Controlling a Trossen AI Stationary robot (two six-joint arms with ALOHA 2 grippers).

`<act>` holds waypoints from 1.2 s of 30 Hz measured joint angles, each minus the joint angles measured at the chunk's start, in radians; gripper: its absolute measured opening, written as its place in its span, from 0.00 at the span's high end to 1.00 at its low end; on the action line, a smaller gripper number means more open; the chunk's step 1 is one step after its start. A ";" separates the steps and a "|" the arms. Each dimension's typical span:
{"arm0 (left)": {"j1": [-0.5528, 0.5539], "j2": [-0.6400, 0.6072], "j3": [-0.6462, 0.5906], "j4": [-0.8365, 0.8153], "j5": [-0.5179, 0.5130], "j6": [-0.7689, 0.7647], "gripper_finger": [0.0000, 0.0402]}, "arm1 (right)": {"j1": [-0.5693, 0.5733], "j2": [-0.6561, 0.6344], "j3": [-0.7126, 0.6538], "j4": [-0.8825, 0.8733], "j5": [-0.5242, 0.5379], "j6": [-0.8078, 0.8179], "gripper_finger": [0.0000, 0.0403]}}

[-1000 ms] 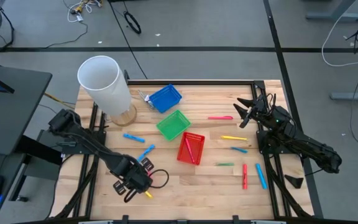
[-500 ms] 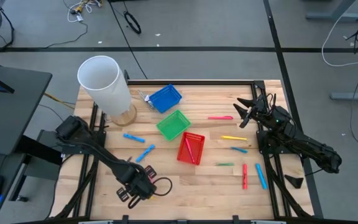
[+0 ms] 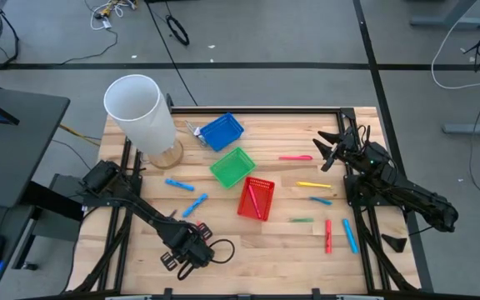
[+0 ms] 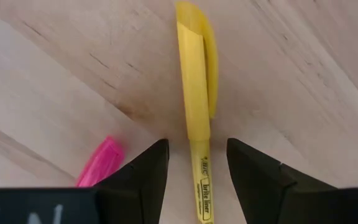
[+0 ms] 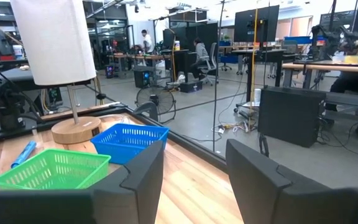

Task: Pick & Place Markers
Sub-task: Put the bottom yellow pen into the red bin

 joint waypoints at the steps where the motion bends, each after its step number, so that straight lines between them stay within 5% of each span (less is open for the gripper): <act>1: 0.000 0.000 0.000 0.001 0.000 0.000 0.57 | 0.000 0.000 0.000 0.000 0.000 0.000 0.56; 6: 0.000 0.002 -0.001 0.006 -0.003 -0.015 0.62 | 0.000 0.000 0.000 0.000 0.000 0.000 0.56; 16: 0.001 0.003 -0.002 0.013 -0.007 -0.026 0.93 | 0.000 0.000 0.000 0.000 0.000 0.000 0.56; 28: 0.004 -0.007 -0.003 0.010 -0.002 -0.025 0.93 | 0.000 0.000 0.000 0.000 0.000 0.000 0.56; 36: 0.048 -0.138 -0.006 -0.022 0.013 -0.127 0.93 | 0.000 0.000 0.000 0.000 0.000 0.000 0.56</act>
